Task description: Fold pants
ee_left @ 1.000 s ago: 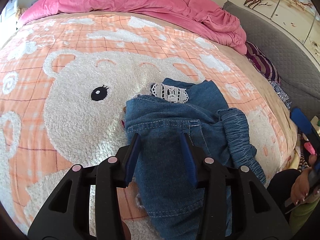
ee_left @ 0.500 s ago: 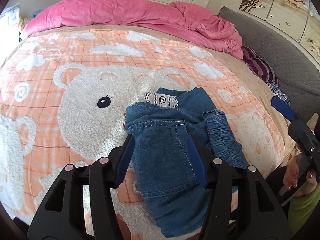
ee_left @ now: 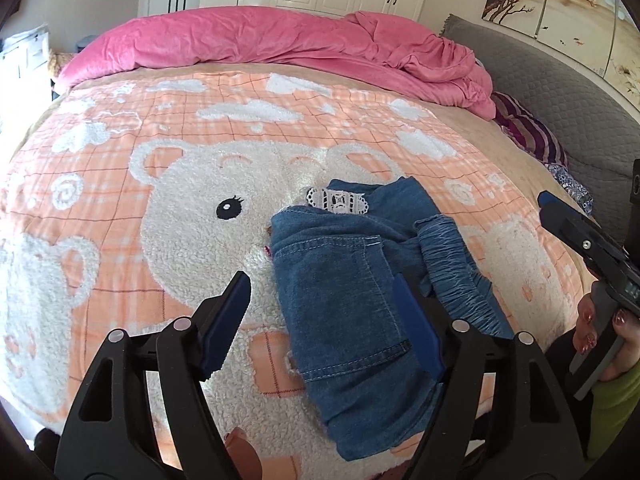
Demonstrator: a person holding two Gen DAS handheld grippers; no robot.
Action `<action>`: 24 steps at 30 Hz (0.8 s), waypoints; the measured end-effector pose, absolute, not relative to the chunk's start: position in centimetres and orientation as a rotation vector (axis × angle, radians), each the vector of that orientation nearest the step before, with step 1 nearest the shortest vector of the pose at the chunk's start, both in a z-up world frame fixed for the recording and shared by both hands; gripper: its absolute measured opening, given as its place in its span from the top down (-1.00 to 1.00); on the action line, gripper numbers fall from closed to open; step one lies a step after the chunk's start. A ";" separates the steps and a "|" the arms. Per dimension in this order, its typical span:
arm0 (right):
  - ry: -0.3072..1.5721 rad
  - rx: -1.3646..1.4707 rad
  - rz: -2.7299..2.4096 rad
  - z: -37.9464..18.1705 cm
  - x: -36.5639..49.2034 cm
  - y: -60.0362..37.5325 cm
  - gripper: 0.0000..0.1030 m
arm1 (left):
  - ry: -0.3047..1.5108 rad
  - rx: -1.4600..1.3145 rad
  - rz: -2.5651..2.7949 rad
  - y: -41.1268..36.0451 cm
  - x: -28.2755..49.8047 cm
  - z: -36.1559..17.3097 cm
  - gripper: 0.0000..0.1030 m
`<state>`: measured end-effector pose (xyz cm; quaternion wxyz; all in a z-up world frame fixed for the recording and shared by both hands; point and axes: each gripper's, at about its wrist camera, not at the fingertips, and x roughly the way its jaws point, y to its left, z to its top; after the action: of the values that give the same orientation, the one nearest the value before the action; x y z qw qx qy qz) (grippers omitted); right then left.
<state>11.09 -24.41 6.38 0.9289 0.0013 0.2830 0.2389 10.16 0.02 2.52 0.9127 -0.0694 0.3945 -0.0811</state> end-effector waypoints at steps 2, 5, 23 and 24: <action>0.627 0.014 0.459 5.6 11.8 -24.8 -0.84 | 0.822 -0.146 -0.160 0.2 10.3 2.2 -0.33; 0.712 0.014 0.407 4.1 12.7 -25.2 -0.84 | 0.837 -0.149 -0.137 0.6 10.6 1.2 -0.43; 1.025 0.109 0.466 -1.9 16.4 -23.3 -0.34 | 0.906 -0.209 -0.157 0.3 12.0 -2.6 -0.43; 1.024 0.090 0.470 -2.0 16.4 -23.0 -0.34 | 0.906 -0.213 -0.159 0.3 12.0 -2.6 -0.43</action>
<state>16.38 -23.04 -1.95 0.8446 0.0429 0.4851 0.2226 12.05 0.32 -2.62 0.8905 -0.1025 0.4366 -0.0764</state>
